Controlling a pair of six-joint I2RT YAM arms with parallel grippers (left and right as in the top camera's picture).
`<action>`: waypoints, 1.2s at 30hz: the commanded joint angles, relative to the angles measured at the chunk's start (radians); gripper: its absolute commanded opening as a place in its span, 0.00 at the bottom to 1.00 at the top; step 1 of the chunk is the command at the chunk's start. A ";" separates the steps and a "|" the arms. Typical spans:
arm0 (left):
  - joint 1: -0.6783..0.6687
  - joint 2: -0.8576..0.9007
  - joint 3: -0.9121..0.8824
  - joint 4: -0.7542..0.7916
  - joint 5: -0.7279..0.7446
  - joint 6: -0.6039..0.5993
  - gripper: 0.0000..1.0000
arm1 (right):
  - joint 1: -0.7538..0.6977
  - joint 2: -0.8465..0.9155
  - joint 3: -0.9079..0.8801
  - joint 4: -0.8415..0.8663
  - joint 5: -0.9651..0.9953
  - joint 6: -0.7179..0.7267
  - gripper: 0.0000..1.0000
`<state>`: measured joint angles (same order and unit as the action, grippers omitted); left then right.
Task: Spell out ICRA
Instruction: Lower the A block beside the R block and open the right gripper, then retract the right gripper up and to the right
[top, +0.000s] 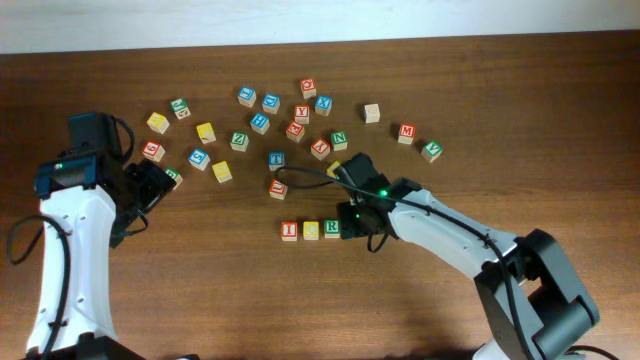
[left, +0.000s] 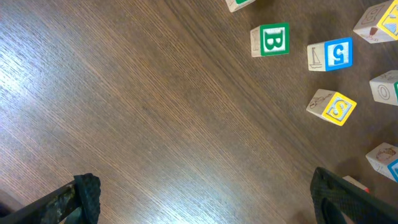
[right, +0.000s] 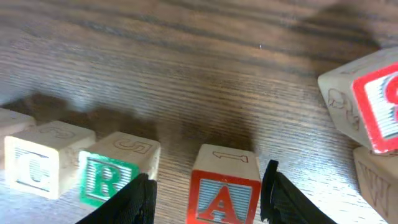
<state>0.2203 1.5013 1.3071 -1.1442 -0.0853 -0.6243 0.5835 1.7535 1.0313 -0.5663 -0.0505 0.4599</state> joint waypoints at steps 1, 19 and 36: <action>0.003 -0.011 0.003 -0.001 0.000 0.008 0.99 | 0.005 0.009 0.074 -0.052 0.003 -0.007 0.48; 0.003 -0.011 0.003 -0.001 0.000 0.008 0.99 | -0.457 -0.341 0.469 -0.834 0.067 -0.047 0.98; 0.003 -0.011 0.003 0.018 0.134 0.008 0.99 | -0.528 -0.338 0.466 -0.877 0.066 -0.063 0.98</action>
<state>0.2203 1.5013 1.3071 -1.0973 -0.0650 -0.6243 0.0601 1.4128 1.4902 -1.4525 0.0040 0.4061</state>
